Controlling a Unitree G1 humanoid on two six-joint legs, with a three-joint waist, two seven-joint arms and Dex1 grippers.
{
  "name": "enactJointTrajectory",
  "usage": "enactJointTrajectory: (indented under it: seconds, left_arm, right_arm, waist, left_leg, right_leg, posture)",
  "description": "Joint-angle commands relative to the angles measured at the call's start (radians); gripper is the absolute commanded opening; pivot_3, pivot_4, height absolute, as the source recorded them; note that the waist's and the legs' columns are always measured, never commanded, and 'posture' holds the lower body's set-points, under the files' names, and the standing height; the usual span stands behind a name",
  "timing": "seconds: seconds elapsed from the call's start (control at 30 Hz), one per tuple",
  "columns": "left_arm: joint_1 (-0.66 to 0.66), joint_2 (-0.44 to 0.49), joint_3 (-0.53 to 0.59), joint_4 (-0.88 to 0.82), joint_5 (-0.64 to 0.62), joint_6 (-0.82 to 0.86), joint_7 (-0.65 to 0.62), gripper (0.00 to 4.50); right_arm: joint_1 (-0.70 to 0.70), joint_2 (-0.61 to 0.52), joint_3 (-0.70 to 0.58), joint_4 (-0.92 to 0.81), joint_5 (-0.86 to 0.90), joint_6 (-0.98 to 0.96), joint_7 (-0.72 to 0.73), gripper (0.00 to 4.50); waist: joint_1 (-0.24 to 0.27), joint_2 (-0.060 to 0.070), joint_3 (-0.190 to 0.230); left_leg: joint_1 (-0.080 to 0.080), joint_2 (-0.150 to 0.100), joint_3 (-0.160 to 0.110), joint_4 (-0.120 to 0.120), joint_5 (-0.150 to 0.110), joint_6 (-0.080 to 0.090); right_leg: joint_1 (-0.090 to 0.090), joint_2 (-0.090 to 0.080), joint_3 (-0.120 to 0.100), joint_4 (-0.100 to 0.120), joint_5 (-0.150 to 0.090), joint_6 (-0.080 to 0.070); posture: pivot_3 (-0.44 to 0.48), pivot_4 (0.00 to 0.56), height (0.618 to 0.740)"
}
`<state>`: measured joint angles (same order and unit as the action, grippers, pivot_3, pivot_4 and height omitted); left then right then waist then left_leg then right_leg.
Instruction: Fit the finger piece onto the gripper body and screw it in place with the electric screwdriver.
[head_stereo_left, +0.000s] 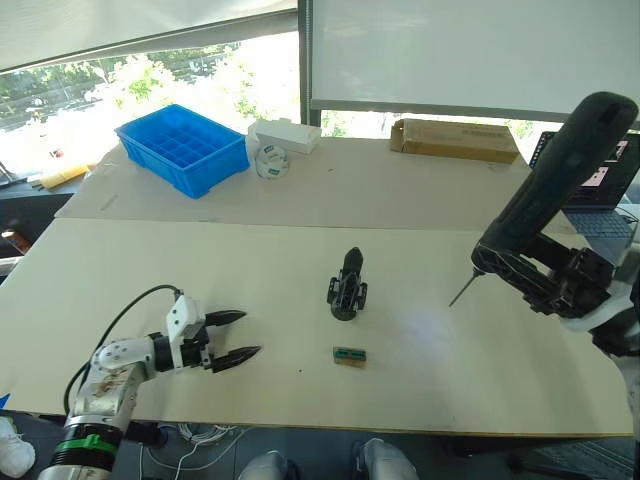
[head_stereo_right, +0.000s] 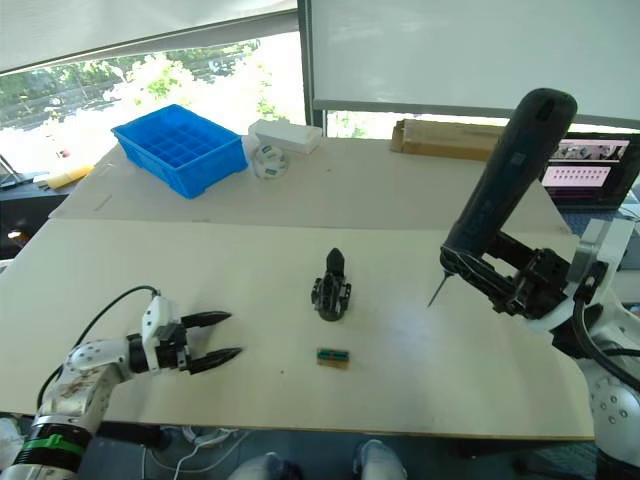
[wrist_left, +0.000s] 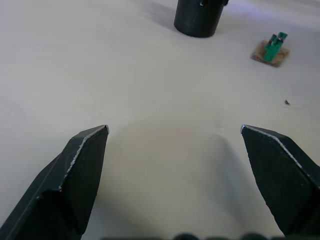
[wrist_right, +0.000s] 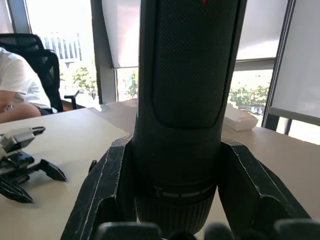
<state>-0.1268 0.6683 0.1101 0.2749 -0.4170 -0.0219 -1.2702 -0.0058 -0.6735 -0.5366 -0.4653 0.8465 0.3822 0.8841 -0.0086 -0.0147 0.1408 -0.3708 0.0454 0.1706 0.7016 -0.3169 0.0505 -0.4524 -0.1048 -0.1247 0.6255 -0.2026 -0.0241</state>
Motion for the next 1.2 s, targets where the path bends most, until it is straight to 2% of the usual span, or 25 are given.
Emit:
enactJointTrajectory:
  seconds: [0.03,0.17,0.3,0.47,0.6,0.83,0.9,1.2]
  left_arm:
    - [0.027,0.046,0.060,-0.021,-0.041,-0.081,-0.094,4.48]
    - [0.071,0.090,0.090,-0.050,-0.059,-0.127,-0.170,4.48]
    - [0.095,0.085,0.060,-0.116,-0.070,-0.116,-0.203,4.48]
    - [0.062,0.019,-0.035,-0.231,-0.049,-0.081,-0.165,4.48]
    - [0.001,-0.037,-0.127,-0.255,0.026,-0.058,-0.087,4.48]
    - [-0.041,-0.131,-0.282,-0.258,0.141,-0.061,-0.005,4.48]
    - [-0.050,-0.141,-0.314,-0.261,0.182,-0.052,0.021,4.48]
    - [-0.089,-0.234,-0.394,-0.266,0.222,0.006,0.117,4.48]
  right_arm:
    - [0.040,0.008,-0.055,-0.055,-0.020,-0.085,0.020,1.91]
    - [0.127,0.043,-0.067,-0.059,-0.067,-0.159,0.036,1.91]
    - [0.180,0.072,-0.018,-0.081,-0.095,-0.206,0.061,1.91]
    - [0.115,0.104,0.083,-0.155,-0.078,-0.193,0.013,1.91]
    - [0.057,0.121,0.208,-0.205,-0.086,-0.174,-0.002,1.91]
    - [0.008,0.175,0.413,-0.251,-0.142,-0.202,-0.021,1.91]
    - [-0.003,0.186,0.446,-0.252,-0.161,-0.212,-0.019,1.91]
    - [-0.030,0.211,0.517,-0.196,-0.233,-0.261,0.001,1.91]
  waist:
    - [0.001,0.000,0.000]
    - [0.009,0.000,0.001]
    - [0.017,0.001,0.001]
    - [0.019,0.003,0.002]
    - [0.019,0.003,0.002]
    - [0.019,0.003,0.002]
    - [0.019,0.002,0.002]
    - [0.020,0.001,0.003]
  left_leg:
    - [-0.001,0.000,0.000,0.000,0.000,0.000]
    - [-0.002,0.000,0.001,0.000,0.000,0.000]
    - [-0.002,-0.001,0.001,0.000,0.000,0.000]
    - [-0.001,-0.001,0.001,0.001,0.001,-0.001]
    - [-0.001,-0.001,0.001,0.001,0.001,-0.002]
    - [-0.001,-0.001,0.003,0.001,0.002,-0.002]
    - [-0.001,-0.002,0.003,0.003,0.002,-0.002]
    - [-0.001,-0.002,0.003,0.004,0.002,-0.001]
  right_leg:
    - [-0.001,0.000,0.000,0.000,0.000,0.001]
    - [-0.002,0.000,0.000,0.000,0.000,0.000]
    - [-0.002,0.000,0.000,0.000,-0.001,0.001]
    - [-0.002,0.001,0.002,0.001,-0.002,0.003]
    - [-0.002,0.008,0.002,0.001,0.001,-0.002]
    - [-0.002,0.010,0.000,0.001,0.001,-0.003]
    - [-0.002,0.010,0.000,0.001,0.001,-0.003]
    - [-0.002,0.010,0.000,0.002,0.001,-0.003]
  posture:
    - [0.000,0.150,0.740]
    - [0.000,0.150,0.740]
    - [0.000,0.150,0.740]
    - [0.000,0.150,0.740]
    - [0.000,0.150,0.740]
    - [0.000,0.150,0.740]
    - [0.000,0.150,0.740]
    - [0.000,0.150,0.740]
